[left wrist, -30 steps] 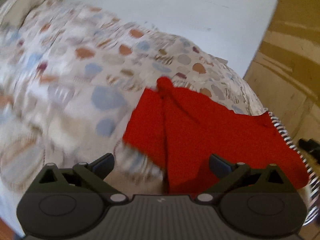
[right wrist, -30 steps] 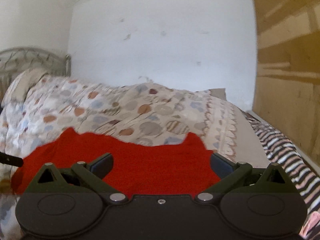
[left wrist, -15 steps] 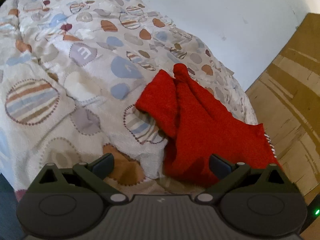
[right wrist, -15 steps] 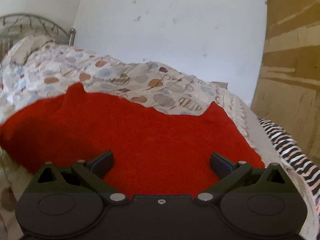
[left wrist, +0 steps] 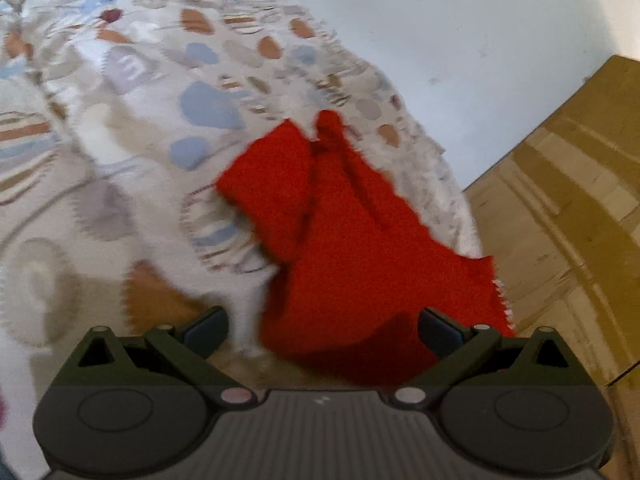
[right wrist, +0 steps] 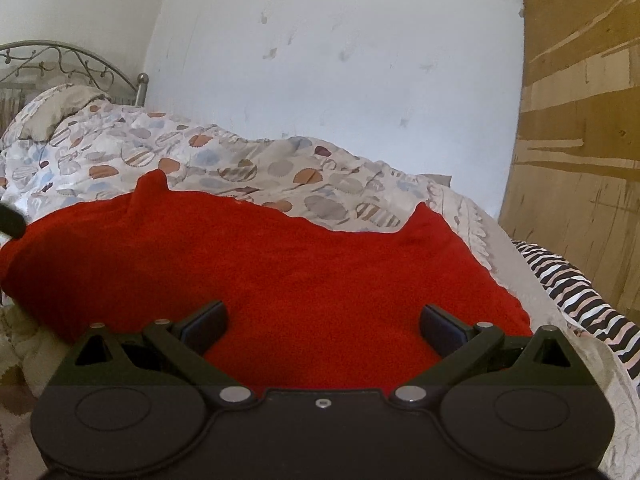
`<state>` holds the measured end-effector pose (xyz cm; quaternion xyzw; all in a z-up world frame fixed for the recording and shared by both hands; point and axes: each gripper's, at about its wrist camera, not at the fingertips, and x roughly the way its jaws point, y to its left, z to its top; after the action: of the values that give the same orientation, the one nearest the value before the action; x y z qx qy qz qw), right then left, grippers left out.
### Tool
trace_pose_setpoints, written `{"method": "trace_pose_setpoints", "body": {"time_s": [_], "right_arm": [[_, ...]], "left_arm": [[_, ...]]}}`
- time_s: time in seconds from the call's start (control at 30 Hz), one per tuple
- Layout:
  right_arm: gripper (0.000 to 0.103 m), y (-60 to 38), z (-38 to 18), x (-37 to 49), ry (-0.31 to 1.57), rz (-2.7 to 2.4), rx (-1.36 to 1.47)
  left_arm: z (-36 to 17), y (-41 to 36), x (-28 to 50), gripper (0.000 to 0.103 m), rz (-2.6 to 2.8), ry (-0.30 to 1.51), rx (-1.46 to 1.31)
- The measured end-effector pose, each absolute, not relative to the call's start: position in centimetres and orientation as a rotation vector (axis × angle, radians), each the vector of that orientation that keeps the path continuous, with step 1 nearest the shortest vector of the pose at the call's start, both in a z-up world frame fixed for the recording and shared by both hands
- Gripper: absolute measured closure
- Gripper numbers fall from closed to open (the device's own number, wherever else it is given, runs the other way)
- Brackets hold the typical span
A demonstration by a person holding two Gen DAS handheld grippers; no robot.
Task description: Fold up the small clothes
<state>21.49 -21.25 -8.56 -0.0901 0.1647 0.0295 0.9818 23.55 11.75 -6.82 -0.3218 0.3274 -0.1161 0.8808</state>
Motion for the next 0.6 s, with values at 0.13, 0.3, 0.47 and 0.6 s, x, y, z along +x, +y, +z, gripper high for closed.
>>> {"method": "trace_pose_setpoints", "body": {"time_s": [0.13, 0.3, 0.47, 0.6], "right_arm": [[0.001, -21.3, -8.6, 21.4, 0.329, 0.060, -0.179], [0.001, -21.3, -8.6, 21.4, 0.328, 0.060, -0.179], [0.001, -21.3, -8.6, 21.3, 0.319, 0.058, -0.177], [0.001, -21.1, -8.7, 21.1, 0.313, 0.052, -0.185]], "left_arm": [[-7.2, 9.8, 25.5, 0.000, -0.210, 0.751, -0.602], [-8.5, 10.6, 25.6, 0.000, -0.205, 0.728, -0.737], [-9.0, 10.9, 25.3, 0.001, -0.204, 0.714, -0.770], [-9.0, 10.9, 25.3, 0.001, -0.201, 0.714, -0.768]]}}
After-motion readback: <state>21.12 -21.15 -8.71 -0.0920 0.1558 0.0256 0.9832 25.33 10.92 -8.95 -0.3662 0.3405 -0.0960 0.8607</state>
